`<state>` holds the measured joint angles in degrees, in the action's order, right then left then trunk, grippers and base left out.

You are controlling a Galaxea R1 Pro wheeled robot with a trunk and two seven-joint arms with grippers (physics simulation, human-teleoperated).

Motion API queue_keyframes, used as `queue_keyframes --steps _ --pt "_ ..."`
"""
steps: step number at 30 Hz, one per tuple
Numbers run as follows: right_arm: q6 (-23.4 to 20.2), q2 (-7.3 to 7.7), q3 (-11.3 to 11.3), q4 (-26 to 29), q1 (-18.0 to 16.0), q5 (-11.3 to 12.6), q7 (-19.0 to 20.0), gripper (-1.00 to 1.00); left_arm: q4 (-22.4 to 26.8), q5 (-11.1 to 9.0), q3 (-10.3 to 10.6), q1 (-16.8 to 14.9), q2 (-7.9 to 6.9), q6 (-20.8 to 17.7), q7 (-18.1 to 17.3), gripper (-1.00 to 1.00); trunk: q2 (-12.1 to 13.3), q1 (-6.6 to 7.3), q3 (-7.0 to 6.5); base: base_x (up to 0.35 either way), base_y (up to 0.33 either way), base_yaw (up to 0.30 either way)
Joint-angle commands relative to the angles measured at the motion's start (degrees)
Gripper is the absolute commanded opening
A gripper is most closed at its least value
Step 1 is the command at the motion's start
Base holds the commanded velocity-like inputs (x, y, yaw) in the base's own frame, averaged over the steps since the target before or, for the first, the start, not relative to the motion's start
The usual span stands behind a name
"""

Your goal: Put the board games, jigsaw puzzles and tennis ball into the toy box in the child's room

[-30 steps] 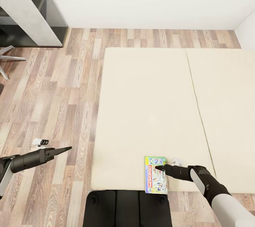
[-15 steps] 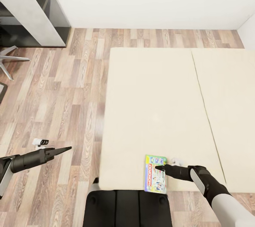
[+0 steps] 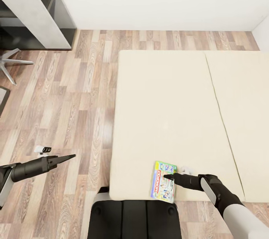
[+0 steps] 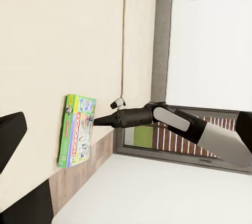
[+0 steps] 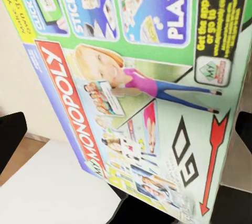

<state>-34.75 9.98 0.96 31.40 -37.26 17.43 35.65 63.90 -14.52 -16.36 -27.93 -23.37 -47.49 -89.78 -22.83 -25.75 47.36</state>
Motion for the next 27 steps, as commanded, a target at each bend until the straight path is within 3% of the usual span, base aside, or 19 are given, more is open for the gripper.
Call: queue_keyframes --steps 1,27 --pt "-0.40 0.04 0.10 0.08 -0.01 0.41 -0.06 1.00 0.00 0.02 0.01 -0.02 -0.01 -0.62 -0.22 1.00 -0.09 -0.03 0.06 0.000 0.109 0.000" --pt "-0.33 0.02 0.10 0.13 -0.01 0.41 -0.06 1.00 0.00 0.02 0.01 -0.02 -0.01 -0.62 -0.22 1.00 -0.09 -0.03 0.06 0.000 0.091 0.000"
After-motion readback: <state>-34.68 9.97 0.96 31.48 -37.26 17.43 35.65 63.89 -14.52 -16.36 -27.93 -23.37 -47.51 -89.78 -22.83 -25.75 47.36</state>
